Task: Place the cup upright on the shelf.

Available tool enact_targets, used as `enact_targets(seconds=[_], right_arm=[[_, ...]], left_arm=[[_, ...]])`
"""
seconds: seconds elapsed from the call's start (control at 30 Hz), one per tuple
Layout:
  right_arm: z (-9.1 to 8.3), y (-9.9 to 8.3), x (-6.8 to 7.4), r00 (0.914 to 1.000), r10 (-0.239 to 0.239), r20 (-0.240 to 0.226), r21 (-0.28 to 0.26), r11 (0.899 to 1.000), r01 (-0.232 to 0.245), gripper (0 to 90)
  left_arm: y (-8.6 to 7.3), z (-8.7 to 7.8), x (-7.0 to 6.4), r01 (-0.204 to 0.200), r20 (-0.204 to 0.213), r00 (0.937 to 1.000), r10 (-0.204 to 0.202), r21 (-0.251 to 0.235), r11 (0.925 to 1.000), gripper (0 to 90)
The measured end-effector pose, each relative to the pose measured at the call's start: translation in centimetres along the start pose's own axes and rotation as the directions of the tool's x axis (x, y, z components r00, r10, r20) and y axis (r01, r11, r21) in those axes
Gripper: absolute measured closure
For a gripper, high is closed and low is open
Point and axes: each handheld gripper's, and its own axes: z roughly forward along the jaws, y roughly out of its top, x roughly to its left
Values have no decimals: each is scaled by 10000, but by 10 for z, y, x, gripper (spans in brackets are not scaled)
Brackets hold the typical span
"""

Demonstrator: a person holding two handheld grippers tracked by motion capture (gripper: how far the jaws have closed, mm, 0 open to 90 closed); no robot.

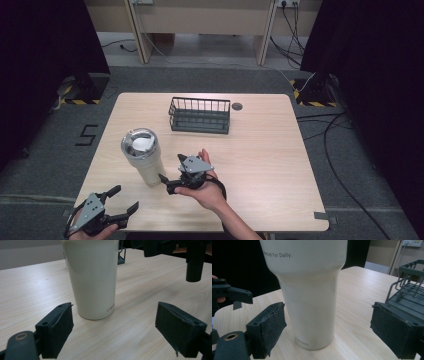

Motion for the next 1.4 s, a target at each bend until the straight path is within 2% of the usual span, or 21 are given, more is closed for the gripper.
enact_targets(seconds=[0.37,0.83,1.4], right_arm=[[21,1,7,9998,-27,-188,105,9999,29,126],[45,0,15,9991,-281,-325,208,9994,287,98],[72,2,16,9993,-208,-325,-200,9996,201,60]], left_arm=[[0,0,-1,-13,9,10000,13,-26,10000,141],[1,0,0,-30,51,10000,30,-29,10000,141],[1,0,0,-36,82,10000,36,-20,10000,142]])
